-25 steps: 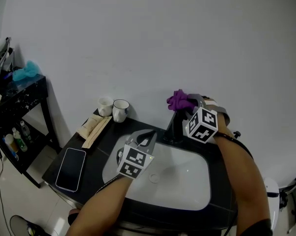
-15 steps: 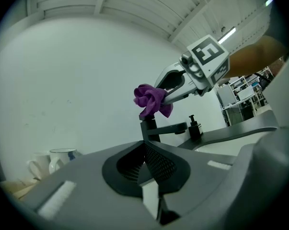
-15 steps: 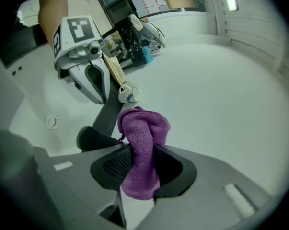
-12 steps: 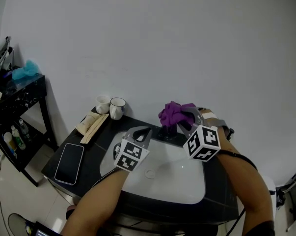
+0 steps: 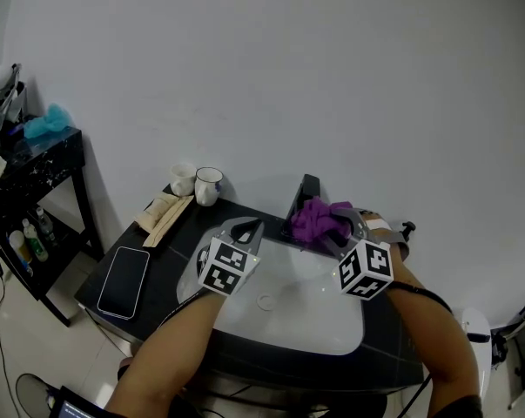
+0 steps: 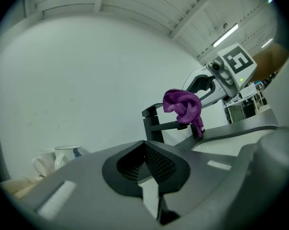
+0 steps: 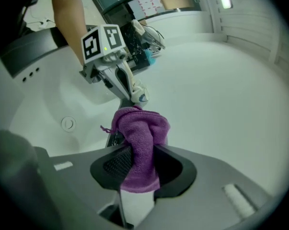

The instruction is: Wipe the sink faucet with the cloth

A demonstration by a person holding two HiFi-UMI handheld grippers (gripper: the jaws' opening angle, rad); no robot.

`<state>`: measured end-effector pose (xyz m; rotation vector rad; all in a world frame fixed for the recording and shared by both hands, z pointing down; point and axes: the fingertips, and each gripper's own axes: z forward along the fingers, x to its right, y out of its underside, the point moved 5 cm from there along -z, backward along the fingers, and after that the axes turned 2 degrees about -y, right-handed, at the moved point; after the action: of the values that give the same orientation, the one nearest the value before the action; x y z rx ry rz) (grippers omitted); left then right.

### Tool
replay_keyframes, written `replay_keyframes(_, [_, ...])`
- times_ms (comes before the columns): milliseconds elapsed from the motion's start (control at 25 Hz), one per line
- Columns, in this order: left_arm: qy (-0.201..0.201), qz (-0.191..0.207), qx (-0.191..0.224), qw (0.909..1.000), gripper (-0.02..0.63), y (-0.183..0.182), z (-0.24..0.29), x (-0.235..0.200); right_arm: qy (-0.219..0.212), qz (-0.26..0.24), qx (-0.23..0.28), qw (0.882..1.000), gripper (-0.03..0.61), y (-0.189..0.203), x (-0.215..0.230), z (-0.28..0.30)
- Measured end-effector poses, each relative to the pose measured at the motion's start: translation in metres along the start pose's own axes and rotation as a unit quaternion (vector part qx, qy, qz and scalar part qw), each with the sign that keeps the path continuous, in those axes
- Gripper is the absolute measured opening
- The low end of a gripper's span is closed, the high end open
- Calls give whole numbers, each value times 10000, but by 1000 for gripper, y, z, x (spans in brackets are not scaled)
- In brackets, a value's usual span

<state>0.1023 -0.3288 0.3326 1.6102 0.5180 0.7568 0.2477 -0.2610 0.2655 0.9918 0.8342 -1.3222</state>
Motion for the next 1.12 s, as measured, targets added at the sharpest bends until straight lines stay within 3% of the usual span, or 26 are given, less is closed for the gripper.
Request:
replay_keyframes(120, [2,-24,28,10000,17,0,1,0,-67,433,-117,9990,133,12,2,18])
replay_keyframes(680, [232,-71,155,9996,17,-3,8,8,185,773,-493,9956,133,32,21,73])
replay_keyframes(1120, [187,-21,66,9998,17,-2,7,6,60,80,-234,9997,132,20,-12,34])
